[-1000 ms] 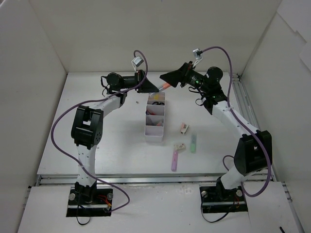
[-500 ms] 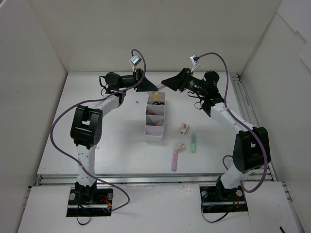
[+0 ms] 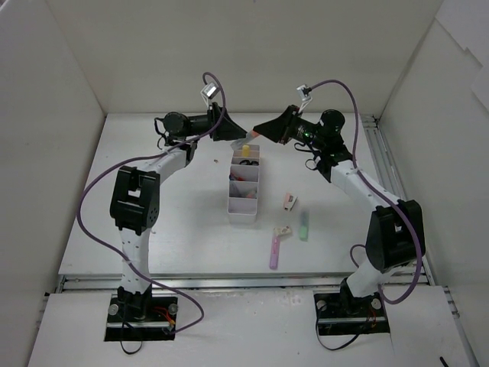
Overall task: Sort the stationery into containers
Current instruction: Place the pen in the storage box.
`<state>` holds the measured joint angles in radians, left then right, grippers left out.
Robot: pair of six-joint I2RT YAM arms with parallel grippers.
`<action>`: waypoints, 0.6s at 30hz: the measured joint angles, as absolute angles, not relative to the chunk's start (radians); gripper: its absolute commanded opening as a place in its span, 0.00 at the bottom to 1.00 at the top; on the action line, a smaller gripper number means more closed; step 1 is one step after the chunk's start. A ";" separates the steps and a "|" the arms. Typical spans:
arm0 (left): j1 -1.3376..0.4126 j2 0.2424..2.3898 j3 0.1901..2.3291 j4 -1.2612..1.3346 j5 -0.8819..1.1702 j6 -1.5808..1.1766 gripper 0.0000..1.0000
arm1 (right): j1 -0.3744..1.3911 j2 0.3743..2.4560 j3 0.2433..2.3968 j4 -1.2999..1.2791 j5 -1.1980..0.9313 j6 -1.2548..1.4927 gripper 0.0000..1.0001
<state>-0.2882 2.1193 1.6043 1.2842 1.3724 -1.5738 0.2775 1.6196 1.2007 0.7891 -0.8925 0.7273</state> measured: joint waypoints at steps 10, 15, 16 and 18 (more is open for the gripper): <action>-0.156 2.043 1.480 1.270 1.330 -1.553 0.99 | 0.247 1.636 1.344 0.588 -0.871 0.530 0.00; -0.040 1.902 1.402 1.074 1.269 -1.311 1.00 | 0.248 1.655 1.509 0.261 -0.727 0.252 0.00; -0.027 1.862 1.406 0.928 1.218 -1.199 0.99 | 0.248 1.661 1.534 0.211 -0.707 0.202 0.00; -0.019 1.795 1.474 0.584 1.068 -0.970 1.00 | 0.248 1.682 1.584 0.125 -0.680 0.107 0.00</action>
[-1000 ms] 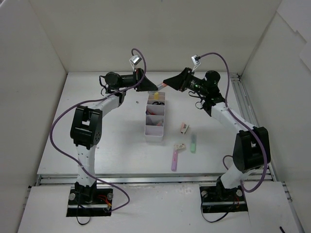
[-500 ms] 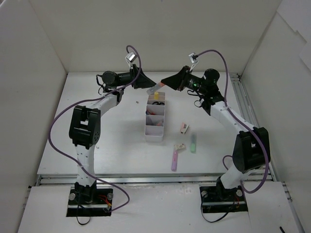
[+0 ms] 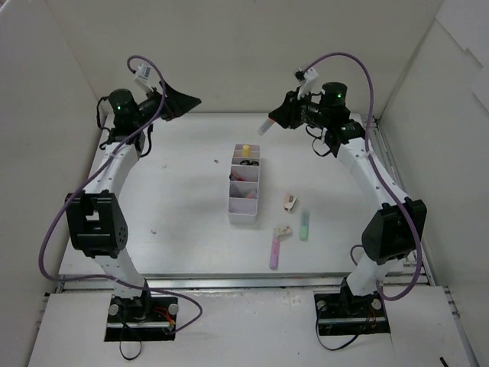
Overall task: Sort the stationery into containers
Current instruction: Place the pen in the storage box.
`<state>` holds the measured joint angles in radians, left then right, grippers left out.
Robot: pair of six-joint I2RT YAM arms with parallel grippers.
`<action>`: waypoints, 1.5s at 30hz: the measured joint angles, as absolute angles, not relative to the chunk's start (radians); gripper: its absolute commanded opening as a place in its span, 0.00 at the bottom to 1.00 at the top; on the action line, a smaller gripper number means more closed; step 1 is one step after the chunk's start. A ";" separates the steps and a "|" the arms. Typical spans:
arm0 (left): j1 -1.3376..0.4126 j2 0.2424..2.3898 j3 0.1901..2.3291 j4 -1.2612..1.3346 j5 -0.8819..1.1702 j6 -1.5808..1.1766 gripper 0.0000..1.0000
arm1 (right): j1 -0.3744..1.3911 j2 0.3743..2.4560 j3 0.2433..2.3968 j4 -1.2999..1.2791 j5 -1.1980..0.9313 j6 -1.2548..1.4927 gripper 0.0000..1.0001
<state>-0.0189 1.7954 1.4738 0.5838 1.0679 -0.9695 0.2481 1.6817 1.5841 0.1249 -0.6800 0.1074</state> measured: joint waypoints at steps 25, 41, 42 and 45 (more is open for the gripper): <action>-0.007 1.549 1.505 -0.231 0.398 -0.366 0.99 | 0.355 2.108 1.858 -0.132 -0.706 -0.320 0.00; -0.007 1.549 1.492 -0.251 0.395 -0.338 1.00 | 0.376 2.157 1.856 -0.116 -0.652 -0.356 0.64; -0.007 1.549 1.489 -0.252 0.394 -0.336 0.99 | 0.376 2.156 1.854 -0.115 -0.655 -0.355 0.65; -0.007 1.546 1.478 -0.254 0.393 -0.332 0.99 | 0.376 2.151 1.841 -0.114 -0.659 -0.344 0.69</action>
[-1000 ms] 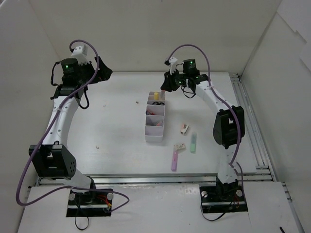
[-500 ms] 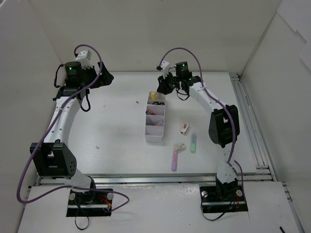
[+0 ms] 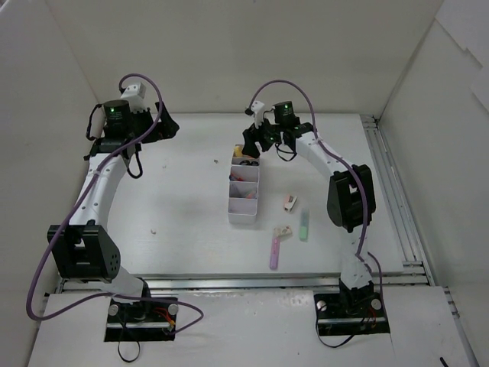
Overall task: Sort the stationery into containers
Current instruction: Place the pen in the storage box, then pick up the pen from the center of the board.
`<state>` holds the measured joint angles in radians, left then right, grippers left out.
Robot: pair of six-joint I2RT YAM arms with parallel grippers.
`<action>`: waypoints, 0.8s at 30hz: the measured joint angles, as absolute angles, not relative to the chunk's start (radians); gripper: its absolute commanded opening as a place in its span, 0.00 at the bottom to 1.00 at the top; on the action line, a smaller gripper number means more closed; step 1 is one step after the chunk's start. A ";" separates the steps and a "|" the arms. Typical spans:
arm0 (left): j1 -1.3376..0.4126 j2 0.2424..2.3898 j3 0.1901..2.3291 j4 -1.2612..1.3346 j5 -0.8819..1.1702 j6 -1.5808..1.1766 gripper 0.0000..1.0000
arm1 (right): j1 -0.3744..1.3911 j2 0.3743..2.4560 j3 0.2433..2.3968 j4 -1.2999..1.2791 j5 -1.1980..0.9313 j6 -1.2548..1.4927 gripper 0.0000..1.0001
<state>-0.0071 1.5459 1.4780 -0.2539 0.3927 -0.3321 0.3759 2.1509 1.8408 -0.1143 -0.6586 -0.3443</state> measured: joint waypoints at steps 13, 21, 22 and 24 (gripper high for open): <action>-0.007 1.491 1.452 -0.282 0.387 -0.328 0.99 | 0.376 1.724 1.431 0.138 -0.479 -0.146 0.98; -0.020 1.432 1.415 -0.288 0.387 -0.328 0.99 | 0.335 1.434 1.214 0.088 -0.188 0.109 0.98; -0.026 1.427 1.409 -0.290 0.386 -0.328 0.99 | 0.330 1.401 1.165 0.051 -0.155 0.146 0.98; -0.041 1.419 1.395 -0.292 0.387 -0.328 0.99 | 0.320 1.340 1.071 -0.031 -0.088 0.218 0.98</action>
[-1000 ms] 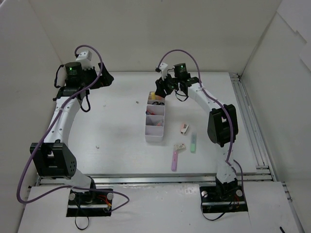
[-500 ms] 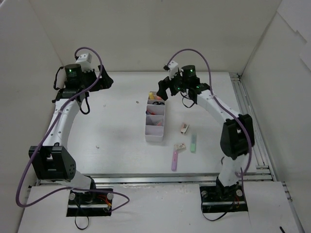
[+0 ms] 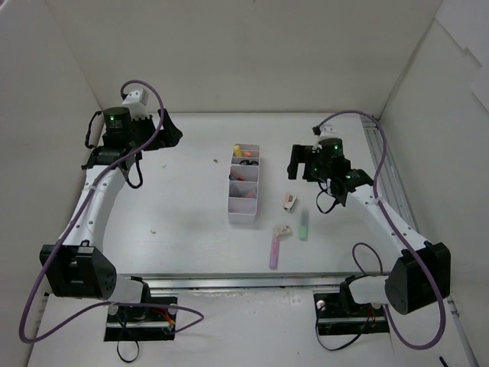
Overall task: Sort the stationery into containers
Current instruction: Pick up the pen from the center of the board.
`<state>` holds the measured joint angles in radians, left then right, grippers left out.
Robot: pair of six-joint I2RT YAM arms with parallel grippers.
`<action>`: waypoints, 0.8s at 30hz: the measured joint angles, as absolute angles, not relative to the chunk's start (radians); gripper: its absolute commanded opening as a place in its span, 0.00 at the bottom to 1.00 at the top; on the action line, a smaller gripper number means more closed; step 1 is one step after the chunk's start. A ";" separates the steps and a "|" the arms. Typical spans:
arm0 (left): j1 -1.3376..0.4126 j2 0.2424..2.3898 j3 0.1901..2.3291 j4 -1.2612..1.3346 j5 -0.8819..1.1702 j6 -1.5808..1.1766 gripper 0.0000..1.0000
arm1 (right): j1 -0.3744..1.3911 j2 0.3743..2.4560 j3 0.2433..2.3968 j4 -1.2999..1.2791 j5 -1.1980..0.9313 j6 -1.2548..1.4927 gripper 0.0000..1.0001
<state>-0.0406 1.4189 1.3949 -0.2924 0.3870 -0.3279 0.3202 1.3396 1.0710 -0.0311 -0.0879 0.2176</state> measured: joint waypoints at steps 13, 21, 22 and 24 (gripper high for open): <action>-0.129 1.368 1.354 -0.364 0.369 -0.317 0.99 | 0.359 1.355 0.787 -0.286 0.038 0.520 0.81; -0.153 1.272 1.331 -0.398 0.336 -0.298 0.99 | 0.402 1.481 0.785 -0.288 0.057 0.560 0.54; -0.154 1.264 1.331 -0.401 0.334 -0.295 0.99 | 0.408 1.481 0.785 -0.288 0.061 0.564 0.50; -0.155 1.253 1.331 -0.405 0.332 -0.290 0.99 | 0.415 1.481 0.785 -0.288 0.066 0.576 0.42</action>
<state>-0.1555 1.2530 1.3312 -0.4046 0.3317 -0.2901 0.4149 1.4811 0.7849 -0.2878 0.0662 0.5758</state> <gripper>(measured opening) 0.996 0.492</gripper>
